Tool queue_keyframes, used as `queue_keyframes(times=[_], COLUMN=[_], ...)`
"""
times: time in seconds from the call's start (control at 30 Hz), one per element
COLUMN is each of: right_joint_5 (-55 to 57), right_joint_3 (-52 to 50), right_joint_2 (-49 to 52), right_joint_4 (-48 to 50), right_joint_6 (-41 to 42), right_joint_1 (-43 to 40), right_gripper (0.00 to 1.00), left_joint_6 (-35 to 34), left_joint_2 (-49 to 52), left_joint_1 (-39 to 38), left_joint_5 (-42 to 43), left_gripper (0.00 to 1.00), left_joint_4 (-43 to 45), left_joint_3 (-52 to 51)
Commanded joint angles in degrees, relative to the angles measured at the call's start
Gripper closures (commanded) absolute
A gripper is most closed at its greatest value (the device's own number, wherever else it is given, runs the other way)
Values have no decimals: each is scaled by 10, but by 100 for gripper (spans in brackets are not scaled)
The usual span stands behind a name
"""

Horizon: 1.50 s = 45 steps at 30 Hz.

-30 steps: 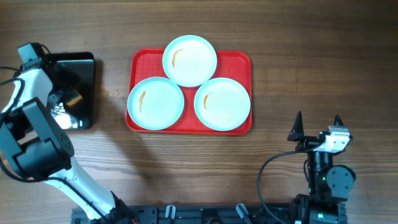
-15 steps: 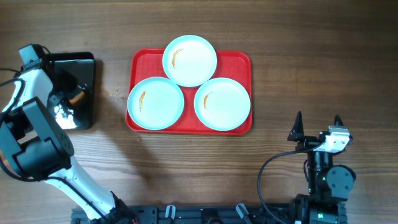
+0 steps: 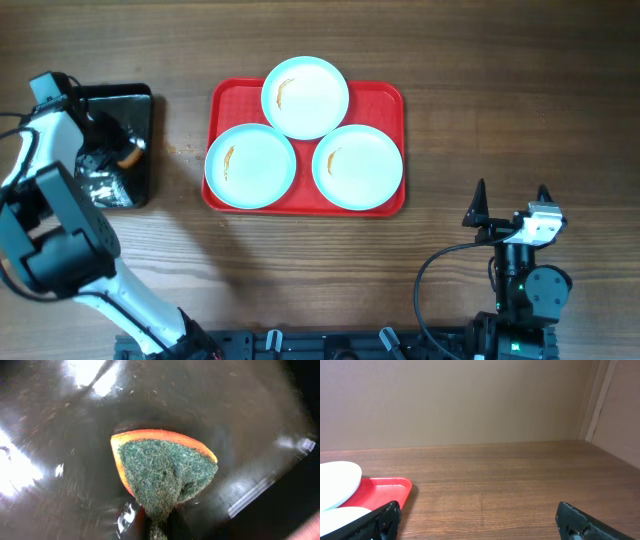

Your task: Clean dirty plates on tray and stack at the side

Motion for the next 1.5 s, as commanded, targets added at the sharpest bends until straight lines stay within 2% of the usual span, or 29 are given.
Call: queue_keyframes(times=[0.0, 0.2, 0.33, 0.47, 0.6, 0.7, 0.77, 0.97, 1.13, 1.37, 1.47], right_joint_5=[8, 8, 8, 8, 8, 8, 8, 8, 8, 8, 8], right_joint_3=[-1, -1, -1, -1, -1, -1, -1, -1, -1, -1, -1], right_joint_2=[-2, -2, -2, -2, -2, -2, -2, -2, -2, -2, -2], right_joint_4=[1, 1, 1, 1, 1, 1, 1, 1, 1, 1, 1], right_joint_6=[-10, -10, -10, -10, -10, -10, -10, -10, -10, -10, -10], right_joint_1=[-3, -3, -3, -3, -3, -3, -3, -3, -3, -3, -3], right_gripper=[0, 0, 0, 0, 0, 0, 0, 0, 1, 0, 0], left_joint_6=[3, 5, 20, 33, 81, 93, 93, 93, 93, 93, 93], left_joint_2=[-116, -189, -182, -158, -116, -79, -52, -13, -44, -76, -64], left_joint_1=[2, 3, 21, 64, 119, 141, 148, 150, 173, 196, 185], left_joint_5=[16, 23, 90, 195, 390, 496, 538, 566, 709, 711, 603], left_gripper=[96, 96, 96, 96, 96, 96, 96, 96, 96, 96, 96], left_joint_4=[-10, -13, -3, 26, 52, 52, 49, 48, 106, 98, 76], left_joint_3=[2, 2, -1, -15, -25, -25, -25, -24, -24, -25, -25])
